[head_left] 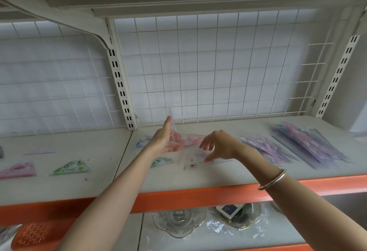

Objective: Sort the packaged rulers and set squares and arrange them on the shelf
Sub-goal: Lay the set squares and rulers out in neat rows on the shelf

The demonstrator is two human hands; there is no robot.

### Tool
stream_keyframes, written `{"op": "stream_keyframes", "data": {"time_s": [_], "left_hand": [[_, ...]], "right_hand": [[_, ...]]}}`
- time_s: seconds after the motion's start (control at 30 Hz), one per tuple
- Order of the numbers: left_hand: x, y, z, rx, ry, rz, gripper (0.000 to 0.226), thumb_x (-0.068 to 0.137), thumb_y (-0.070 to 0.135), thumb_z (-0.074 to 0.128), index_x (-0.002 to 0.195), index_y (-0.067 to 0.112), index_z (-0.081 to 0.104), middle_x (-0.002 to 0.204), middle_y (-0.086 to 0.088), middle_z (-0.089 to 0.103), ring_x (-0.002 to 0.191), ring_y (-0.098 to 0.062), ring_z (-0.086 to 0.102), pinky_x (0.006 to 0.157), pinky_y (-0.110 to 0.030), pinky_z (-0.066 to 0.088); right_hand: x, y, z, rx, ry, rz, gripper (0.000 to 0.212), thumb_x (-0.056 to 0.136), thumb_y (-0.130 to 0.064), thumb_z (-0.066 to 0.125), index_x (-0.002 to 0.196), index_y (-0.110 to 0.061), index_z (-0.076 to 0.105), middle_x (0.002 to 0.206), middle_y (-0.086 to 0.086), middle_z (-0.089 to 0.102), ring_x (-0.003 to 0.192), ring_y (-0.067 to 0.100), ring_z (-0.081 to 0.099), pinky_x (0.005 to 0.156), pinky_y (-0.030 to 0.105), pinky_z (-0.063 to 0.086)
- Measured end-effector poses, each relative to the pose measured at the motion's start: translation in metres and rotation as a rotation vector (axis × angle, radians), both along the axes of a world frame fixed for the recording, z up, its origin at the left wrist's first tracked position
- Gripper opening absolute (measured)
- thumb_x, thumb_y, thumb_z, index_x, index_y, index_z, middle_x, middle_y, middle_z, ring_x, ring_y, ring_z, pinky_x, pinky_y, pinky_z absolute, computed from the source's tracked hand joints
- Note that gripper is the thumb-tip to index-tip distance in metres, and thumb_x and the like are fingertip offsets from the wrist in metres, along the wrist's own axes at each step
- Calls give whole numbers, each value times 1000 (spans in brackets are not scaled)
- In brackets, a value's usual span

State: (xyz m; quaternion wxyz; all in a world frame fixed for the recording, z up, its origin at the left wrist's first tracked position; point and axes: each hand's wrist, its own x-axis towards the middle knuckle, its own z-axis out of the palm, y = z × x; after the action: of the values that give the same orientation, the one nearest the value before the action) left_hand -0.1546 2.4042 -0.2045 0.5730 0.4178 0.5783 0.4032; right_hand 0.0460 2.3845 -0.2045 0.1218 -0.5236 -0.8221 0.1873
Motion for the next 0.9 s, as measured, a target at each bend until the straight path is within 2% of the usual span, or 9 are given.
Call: {"op": "stream_keyframes", "data": {"time_s": [0.1,0.23,0.33,0.43,0.53,0.63,0.7,0.8,0.9], "left_hand": [[6,-2,1,-19,-80,2,72,97,60,27,76,-1,61,96,-27,67,74,-34,65,59,-31,56],[8,-2,-1,-36,-117,-24,76,98,59,20,87,-5,61,70,-19,66,73,-34,62,51,-28,52],[8,-5,-1,0,-66,-69,74,100,55,18,93,-5,62,86,-23,67,68,-32,63,50,-27,52],[5,-8,-2,56,-3,-153,69,101,52,19,98,-1,62,94,-19,65,74,-28,62,60,-28,49],[0,-7,-7,147,101,-225,62,95,59,33,101,5,63,95,-11,64,79,-22,61,70,-27,50],[-4,-5,-15,301,307,-191,53,84,65,50,95,15,68,96,-2,69,84,-21,65,89,-35,52],[-6,-6,-18,435,460,-157,49,79,63,61,90,15,68,93,1,69,87,-19,64,88,-30,51],[-4,-11,-18,598,601,-114,35,77,46,73,90,14,68,89,9,64,81,-1,56,70,-7,39],[-4,-13,-19,673,658,-90,39,68,42,82,93,17,68,96,7,64,87,-1,56,69,-3,37]], "right_hand": [[5,-4,-2,-27,-12,-14,42,66,-17,84,106,-13,71,100,2,71,77,8,57,59,1,37],[5,-6,-10,-30,-14,-15,38,67,-19,84,102,-14,72,89,-1,68,75,9,55,59,12,36],[4,-4,-12,-43,-19,-13,37,68,-21,83,103,-16,72,95,0,69,78,10,55,66,18,38],[1,-1,-11,-23,2,-26,35,72,-21,80,105,-14,70,99,1,69,79,10,55,69,17,40],[-9,4,-9,21,309,-145,36,77,-23,77,110,-13,67,96,6,70,71,10,59,63,10,43],[-18,3,-3,-103,810,-224,46,79,-20,75,121,-13,55,94,11,68,73,20,65,65,24,52],[-22,1,2,-152,1000,-227,45,79,-12,75,119,-12,55,95,15,67,75,24,68,71,28,56],[-23,0,7,-162,1091,-197,21,78,6,70,97,0,65,83,17,65,67,19,67,68,21,55],[-16,0,6,-144,991,-207,14,76,14,68,80,0,68,71,13,66,60,12,67,65,17,54]]}}
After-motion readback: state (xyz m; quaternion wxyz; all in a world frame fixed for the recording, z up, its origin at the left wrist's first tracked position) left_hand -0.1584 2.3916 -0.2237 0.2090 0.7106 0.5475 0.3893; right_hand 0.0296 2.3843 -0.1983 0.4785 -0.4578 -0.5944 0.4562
